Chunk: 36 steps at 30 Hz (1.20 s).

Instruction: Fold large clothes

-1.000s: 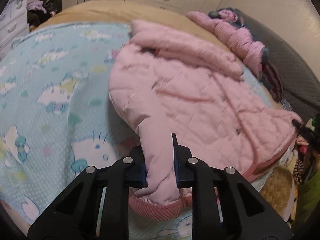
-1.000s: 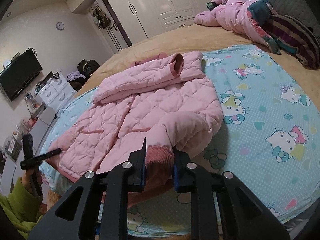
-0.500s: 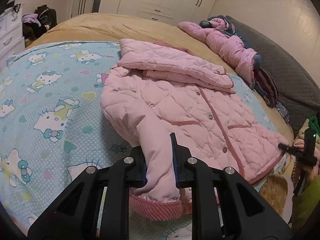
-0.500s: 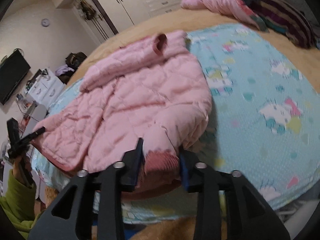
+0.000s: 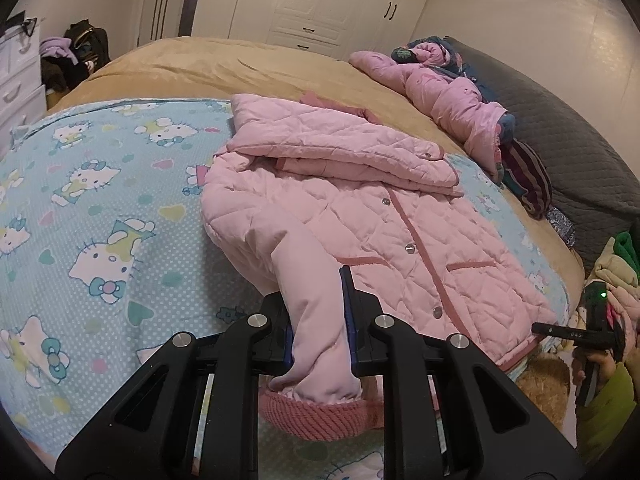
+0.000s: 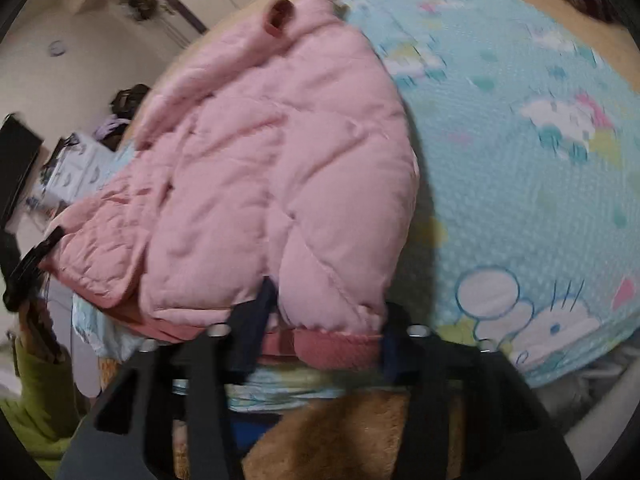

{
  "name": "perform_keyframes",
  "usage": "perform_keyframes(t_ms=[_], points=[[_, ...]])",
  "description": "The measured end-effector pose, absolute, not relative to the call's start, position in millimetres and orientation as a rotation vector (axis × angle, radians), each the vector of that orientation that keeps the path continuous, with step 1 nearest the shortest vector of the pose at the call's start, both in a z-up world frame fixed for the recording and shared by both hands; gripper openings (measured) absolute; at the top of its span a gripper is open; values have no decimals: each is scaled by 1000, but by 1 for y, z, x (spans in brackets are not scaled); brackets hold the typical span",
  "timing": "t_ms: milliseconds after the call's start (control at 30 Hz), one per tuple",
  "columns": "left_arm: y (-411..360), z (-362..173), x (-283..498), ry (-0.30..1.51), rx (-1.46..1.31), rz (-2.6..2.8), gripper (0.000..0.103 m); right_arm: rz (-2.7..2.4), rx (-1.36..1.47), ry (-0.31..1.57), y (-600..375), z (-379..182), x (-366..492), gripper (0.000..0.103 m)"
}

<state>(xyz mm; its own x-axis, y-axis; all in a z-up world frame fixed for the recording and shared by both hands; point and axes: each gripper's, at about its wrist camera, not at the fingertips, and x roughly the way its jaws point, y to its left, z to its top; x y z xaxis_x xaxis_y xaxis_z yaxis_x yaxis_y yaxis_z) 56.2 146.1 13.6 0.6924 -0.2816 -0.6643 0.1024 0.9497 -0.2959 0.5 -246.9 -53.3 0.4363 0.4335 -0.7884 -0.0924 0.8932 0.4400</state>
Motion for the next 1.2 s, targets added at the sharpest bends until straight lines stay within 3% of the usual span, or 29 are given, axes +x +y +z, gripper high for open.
perform_keyframes(t_ms=[167, 433, 1200], points=[[142, 20, 61, 768, -232, -225, 11, 413, 361, 879, -241, -1, 2, 14], [140, 41, 82, 738, -212, -226, 11, 448, 301, 690, -232, 65, 39, 12], [156, 111, 189, 601, -206, -169, 11, 383, 386, 520, -254, 132, 180, 12]])
